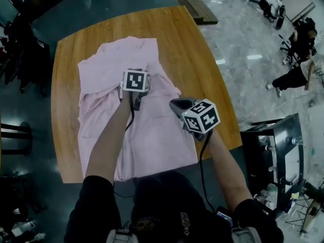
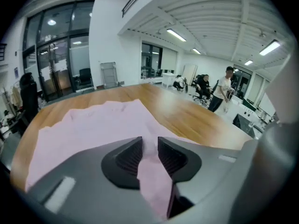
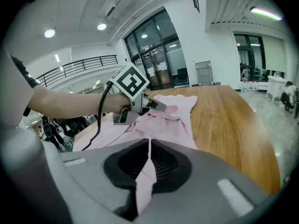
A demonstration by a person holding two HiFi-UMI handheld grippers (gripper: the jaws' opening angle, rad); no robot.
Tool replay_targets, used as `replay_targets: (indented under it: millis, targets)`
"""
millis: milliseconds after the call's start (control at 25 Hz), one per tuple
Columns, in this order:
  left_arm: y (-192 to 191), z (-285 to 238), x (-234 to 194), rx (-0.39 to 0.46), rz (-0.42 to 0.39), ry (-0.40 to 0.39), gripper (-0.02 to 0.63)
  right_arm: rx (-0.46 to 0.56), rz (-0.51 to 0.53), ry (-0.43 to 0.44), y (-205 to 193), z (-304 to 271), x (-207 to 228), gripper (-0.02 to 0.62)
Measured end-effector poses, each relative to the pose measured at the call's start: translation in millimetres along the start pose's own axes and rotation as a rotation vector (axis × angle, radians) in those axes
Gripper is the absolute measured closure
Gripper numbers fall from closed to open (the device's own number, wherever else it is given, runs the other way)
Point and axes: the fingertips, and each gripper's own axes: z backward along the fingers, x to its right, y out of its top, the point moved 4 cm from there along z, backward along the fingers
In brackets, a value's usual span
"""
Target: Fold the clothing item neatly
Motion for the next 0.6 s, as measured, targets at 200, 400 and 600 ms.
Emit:
replay_targets:
  millis: [200,400,600]
  targets:
    - [-31,-11,35,-0.112,-0.091,-0.197,0.322,-0.004,0.003,0.013,1,-5,0,0.577]
    - [-23,23,30,0.012,-0.049,-0.244,0.298,-0.006,0.006,0.021,2,-6,-3,0.577]
    - [-40,73,3,0.086,0.023,-0.158,0.432,0.001,0.007,0.027,0,-3,-7,0.577]
